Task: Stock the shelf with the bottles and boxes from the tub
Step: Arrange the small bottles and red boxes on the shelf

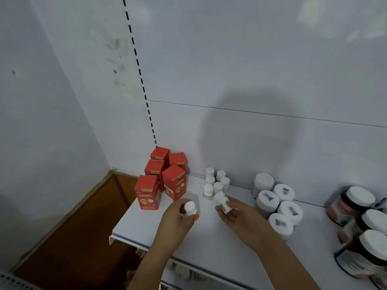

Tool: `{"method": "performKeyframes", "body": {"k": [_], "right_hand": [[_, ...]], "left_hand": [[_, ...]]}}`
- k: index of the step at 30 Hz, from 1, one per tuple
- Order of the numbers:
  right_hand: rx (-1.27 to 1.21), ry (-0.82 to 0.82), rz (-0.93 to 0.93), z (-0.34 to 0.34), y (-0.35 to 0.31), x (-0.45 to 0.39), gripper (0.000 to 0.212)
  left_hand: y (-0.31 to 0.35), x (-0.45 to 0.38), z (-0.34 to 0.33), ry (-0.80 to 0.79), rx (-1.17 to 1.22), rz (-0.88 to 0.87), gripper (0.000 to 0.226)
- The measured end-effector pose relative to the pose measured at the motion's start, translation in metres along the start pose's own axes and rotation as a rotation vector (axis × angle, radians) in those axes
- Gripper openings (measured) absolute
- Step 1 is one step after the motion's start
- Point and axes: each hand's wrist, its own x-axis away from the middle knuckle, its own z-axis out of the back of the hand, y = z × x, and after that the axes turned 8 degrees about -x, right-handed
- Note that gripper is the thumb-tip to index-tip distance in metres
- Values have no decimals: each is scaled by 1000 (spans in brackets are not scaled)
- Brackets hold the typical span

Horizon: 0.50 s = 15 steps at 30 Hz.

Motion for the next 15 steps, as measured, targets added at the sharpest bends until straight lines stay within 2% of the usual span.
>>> {"method": "performKeyframes", "body": {"k": [2, 5, 9, 10, 11, 13, 15], "right_hand": [[47, -55, -16, 0, -2, -4, 30], [150, -82, 94, 2, -1, -10, 42], [153, -214, 266, 11, 11, -18, 81], [202, -235, 323, 12, 14, -19, 78], [309, -217, 399, 14, 17, -22, 64], [631, -90, 548, 19, 23, -30, 36], [918, 74, 647, 27, 27, -40, 33]], "left_hand": [[0, -16, -1, 1, -23, -38, 36], [3, -41, -5, 49, -97, -119, 37], [12, -67, -17, 145, -166, -177, 31], [15, -72, -20, 159, -169, -192, 31], [16, -77, -23, 166, -160, -200, 30], [17, -86, -29, 158, -146, -209, 30], [15, -94, -35, 134, -150, -214, 33]]}}
